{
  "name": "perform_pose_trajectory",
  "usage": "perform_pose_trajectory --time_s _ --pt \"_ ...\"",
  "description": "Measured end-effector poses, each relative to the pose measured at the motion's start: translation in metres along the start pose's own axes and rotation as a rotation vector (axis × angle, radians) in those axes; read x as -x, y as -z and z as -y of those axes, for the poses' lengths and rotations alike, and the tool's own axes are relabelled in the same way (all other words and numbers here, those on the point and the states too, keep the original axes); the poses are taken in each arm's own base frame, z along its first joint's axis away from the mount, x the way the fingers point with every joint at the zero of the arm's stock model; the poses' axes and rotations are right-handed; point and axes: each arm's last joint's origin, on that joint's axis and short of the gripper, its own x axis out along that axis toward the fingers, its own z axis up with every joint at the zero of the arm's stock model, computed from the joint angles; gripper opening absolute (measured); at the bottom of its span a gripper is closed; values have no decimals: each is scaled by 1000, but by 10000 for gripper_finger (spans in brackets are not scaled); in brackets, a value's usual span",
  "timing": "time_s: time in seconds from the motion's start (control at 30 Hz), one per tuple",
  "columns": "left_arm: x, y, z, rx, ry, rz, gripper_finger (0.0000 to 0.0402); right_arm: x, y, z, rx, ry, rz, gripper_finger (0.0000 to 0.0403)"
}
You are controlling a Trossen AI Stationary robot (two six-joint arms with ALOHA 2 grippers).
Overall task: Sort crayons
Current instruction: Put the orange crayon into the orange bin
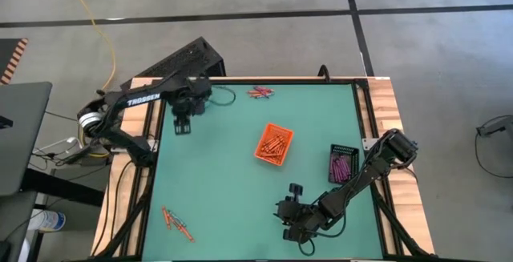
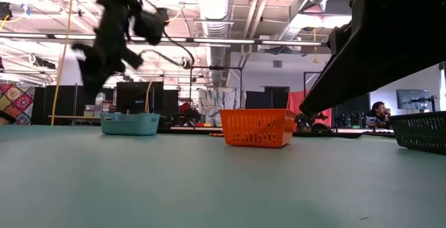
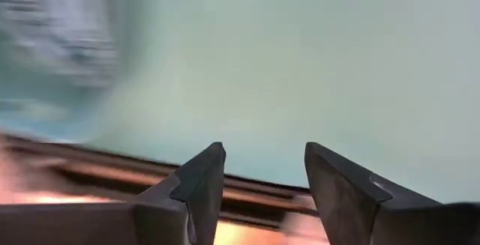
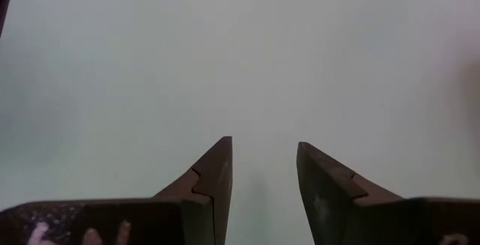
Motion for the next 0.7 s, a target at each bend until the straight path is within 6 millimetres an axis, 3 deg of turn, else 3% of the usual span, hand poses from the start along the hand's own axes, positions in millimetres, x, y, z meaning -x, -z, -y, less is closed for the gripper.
perform_pose_trajectory --time_s 0.13,0.27,0.47,0.7 --pt "28 11 41 64 214 100 163 1 0 -1 1 -5 3 145" --pt "50 26 85 54 298 186 155 1 0 -2 2 -14 1 145" --pt "72 53 139 7 255 269 152 1 1 -3 3 -19 -1 145" --pt "79 77 192 -29 198 323 152 1 1 -3 2 -20 0 145"
